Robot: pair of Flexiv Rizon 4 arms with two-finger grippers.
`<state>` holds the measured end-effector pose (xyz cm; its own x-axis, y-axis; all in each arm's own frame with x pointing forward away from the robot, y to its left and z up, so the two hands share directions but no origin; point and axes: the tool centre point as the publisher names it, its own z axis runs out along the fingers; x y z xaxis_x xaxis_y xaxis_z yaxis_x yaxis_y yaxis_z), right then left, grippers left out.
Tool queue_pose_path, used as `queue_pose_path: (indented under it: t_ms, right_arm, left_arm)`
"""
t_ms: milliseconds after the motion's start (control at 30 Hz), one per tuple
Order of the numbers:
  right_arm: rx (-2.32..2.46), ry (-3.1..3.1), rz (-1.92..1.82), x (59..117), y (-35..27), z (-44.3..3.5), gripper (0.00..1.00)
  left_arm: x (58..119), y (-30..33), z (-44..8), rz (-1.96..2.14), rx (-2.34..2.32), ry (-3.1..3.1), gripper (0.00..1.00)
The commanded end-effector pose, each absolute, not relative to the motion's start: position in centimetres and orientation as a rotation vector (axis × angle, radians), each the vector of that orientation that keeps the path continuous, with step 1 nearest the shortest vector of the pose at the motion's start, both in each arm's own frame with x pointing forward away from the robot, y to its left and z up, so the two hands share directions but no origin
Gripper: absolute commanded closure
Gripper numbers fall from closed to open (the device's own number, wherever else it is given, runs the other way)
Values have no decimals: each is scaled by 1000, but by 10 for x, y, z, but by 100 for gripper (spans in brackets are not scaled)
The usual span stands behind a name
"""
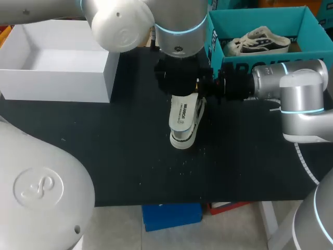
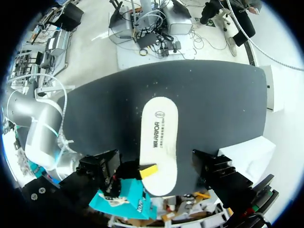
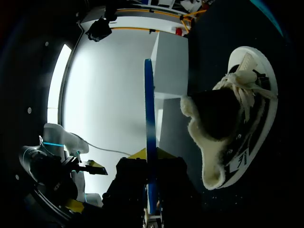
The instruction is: Take the shoe out of the shoebox, open the shoe tongue, remove and reinsert the insole, then place the shoe into the shoebox
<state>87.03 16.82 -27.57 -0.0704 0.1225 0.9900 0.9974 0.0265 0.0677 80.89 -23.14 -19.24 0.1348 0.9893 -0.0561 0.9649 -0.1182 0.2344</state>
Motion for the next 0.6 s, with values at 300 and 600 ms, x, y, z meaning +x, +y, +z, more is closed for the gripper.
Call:
queue_pose_path:
  t_ms: [300, 600]
  right_arm:
    - [-1252, -1363, -1182, 870, 169, -275, 100]
    - [-1252, -1363, -1182, 870, 169, -275, 100]
  left_arm:
    - [820, -235, -186, 124, 2159, 1957, 0]
    - [835, -236, -183, 96, 2184, 1943, 0]
